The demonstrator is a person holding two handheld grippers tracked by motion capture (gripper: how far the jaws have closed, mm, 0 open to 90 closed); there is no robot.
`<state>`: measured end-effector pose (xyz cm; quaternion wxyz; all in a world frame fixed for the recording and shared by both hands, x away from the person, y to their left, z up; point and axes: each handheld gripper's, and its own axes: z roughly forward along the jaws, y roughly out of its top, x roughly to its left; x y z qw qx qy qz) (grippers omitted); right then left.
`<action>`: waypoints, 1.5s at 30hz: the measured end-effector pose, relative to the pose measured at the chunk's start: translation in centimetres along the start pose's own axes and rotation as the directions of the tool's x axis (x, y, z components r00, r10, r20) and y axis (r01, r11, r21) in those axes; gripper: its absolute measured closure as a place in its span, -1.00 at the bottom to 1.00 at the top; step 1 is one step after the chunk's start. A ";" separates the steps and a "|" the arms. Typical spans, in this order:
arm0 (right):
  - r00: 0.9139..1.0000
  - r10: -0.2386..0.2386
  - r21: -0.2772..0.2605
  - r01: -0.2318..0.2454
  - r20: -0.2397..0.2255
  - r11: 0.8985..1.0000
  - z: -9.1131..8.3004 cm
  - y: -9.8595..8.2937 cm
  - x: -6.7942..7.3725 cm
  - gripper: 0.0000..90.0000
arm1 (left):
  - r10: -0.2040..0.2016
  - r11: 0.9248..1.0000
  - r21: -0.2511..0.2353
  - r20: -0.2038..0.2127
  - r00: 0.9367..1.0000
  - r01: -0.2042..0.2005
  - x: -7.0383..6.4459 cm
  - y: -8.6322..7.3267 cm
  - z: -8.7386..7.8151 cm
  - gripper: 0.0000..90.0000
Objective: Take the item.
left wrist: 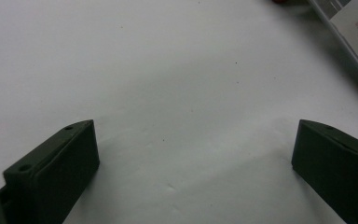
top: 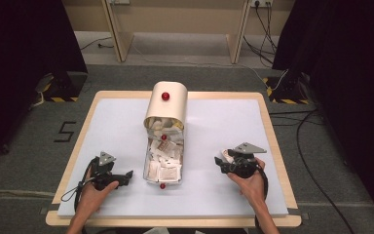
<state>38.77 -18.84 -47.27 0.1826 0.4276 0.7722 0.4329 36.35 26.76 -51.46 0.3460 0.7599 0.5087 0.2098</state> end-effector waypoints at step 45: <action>1.000 0.001 -0.003 -0.001 0.026 1.000 -4.7 -3.9 0.3 -0.63 | 0.003 1.000 0.002 -0.002 1.000 -0.003 0.0 0.0 0.0 -1.00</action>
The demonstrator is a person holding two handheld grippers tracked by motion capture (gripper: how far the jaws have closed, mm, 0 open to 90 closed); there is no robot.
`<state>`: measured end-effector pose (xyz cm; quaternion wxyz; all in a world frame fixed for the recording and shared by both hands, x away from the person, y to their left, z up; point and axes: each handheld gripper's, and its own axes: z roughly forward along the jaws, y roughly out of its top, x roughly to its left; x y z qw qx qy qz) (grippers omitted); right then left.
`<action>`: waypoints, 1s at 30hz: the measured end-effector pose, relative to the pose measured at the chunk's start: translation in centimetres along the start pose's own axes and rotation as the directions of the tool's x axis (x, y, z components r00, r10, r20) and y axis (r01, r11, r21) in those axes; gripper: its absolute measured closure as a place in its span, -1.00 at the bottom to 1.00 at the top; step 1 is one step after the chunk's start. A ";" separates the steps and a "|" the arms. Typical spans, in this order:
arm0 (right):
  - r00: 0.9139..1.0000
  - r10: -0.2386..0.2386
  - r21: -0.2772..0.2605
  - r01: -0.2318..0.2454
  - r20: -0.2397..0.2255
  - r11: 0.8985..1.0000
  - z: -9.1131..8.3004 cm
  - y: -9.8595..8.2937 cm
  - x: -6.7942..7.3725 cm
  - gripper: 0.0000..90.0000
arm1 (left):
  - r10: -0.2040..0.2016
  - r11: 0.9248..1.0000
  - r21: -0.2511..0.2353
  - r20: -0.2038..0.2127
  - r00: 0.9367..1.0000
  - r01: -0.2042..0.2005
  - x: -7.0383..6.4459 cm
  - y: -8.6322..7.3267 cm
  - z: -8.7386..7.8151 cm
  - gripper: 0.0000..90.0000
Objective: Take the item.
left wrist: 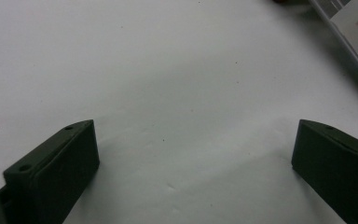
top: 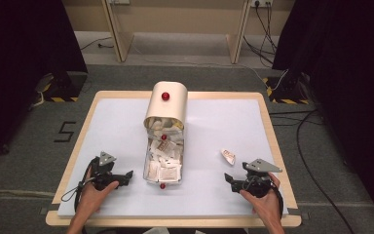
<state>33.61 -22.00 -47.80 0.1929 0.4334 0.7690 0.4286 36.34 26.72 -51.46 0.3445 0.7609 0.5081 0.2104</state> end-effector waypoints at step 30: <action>0.999 -0.001 0.057 0.003 -0.036 0.998 -1.5 -2.5 0.5 -0.63 | 0.000 1.000 0.000 -0.001 1.000 0.000 0.0 0.0 0.0 -1.00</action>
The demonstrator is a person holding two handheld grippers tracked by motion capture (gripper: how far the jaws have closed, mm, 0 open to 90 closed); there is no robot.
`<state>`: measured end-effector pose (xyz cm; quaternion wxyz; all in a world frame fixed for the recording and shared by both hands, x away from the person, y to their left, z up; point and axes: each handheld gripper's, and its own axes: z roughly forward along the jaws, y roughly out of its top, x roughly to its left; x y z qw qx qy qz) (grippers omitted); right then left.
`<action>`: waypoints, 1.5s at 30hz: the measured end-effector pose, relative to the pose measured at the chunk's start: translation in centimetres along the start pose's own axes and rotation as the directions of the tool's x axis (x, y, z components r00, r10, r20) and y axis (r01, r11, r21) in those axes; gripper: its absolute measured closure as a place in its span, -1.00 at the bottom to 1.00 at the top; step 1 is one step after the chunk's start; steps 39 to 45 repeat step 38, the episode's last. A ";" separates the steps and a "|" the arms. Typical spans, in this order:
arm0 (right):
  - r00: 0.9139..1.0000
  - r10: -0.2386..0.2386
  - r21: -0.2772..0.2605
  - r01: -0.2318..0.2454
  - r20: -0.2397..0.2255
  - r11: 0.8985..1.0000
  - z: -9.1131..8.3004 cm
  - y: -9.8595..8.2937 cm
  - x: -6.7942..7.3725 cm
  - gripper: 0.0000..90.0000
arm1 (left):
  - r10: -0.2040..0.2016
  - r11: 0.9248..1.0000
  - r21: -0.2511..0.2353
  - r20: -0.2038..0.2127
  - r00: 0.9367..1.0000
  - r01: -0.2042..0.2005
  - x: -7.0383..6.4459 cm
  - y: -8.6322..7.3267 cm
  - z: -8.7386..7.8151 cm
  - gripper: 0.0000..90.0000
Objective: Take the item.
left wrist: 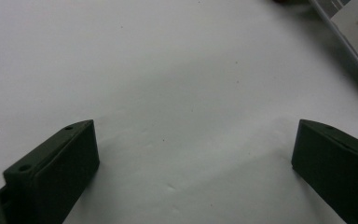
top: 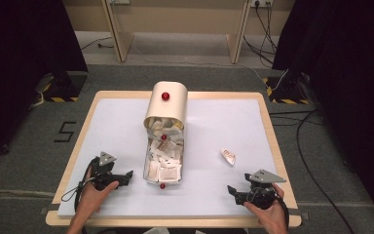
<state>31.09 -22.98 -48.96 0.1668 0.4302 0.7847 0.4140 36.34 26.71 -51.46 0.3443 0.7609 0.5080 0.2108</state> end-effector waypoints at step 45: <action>0.994 -0.096 0.119 0.091 0.043 0.989 0.2 -1.8 0.6 -0.64 | 0.001 1.000 0.000 -0.001 1.000 -0.001 0.0 0.0 0.0 -1.00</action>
